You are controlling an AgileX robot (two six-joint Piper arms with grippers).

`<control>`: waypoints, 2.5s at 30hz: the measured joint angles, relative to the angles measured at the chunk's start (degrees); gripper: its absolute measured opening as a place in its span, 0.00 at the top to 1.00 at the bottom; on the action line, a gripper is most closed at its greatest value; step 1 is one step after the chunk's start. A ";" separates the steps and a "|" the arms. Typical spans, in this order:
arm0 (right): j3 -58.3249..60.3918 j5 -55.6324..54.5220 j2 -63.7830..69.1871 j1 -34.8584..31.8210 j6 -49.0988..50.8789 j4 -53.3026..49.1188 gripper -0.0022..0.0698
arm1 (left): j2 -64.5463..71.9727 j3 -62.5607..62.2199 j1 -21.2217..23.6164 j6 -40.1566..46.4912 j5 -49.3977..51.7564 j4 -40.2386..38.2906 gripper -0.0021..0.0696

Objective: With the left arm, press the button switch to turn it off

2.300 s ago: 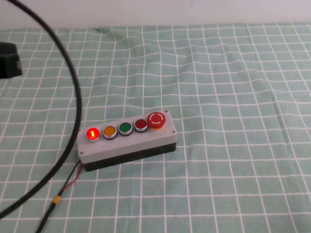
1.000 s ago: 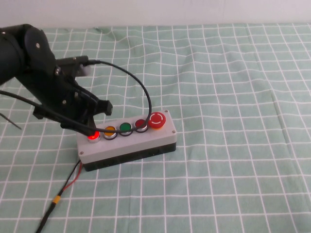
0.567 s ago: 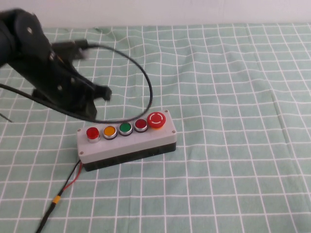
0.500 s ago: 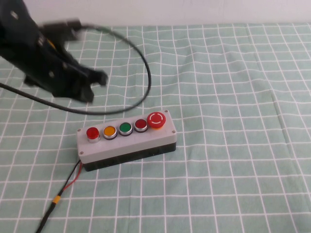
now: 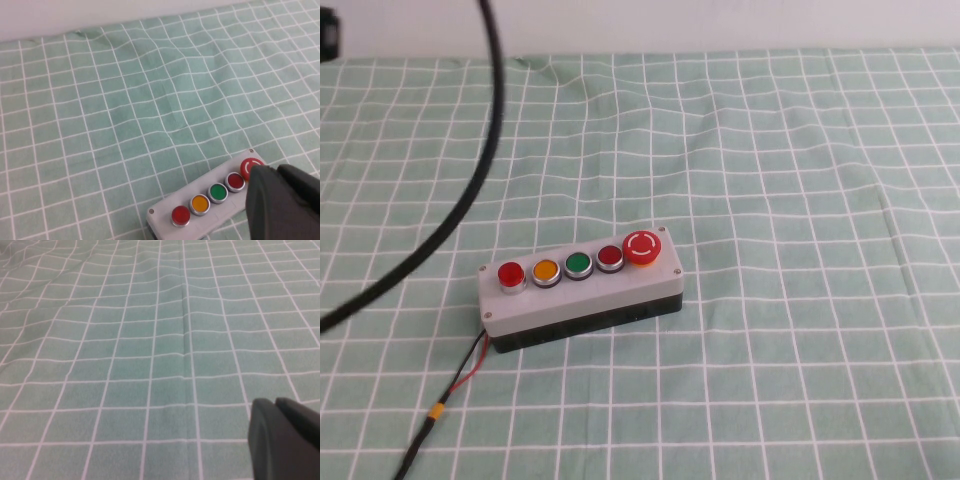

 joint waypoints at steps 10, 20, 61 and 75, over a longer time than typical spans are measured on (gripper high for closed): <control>0.00 0.00 0.00 0.00 0.00 0.00 0.99 | -15.29 4.37 0.00 -0.99 4.89 0.23 0.98; 0.00 0.00 0.00 0.00 0.00 0.00 0.99 | -34.83 28.76 0.00 -4.55 -1.47 0.27 0.98; 0.00 0.00 0.00 0.00 0.00 0.00 0.99 | -63.02 46.60 0.00 -2.97 -17.62 11.26 0.98; 0.00 0.00 0.00 0.00 0.00 0.00 0.99 | -63.02 74.17 0.00 -2.78 -51.24 13.11 0.98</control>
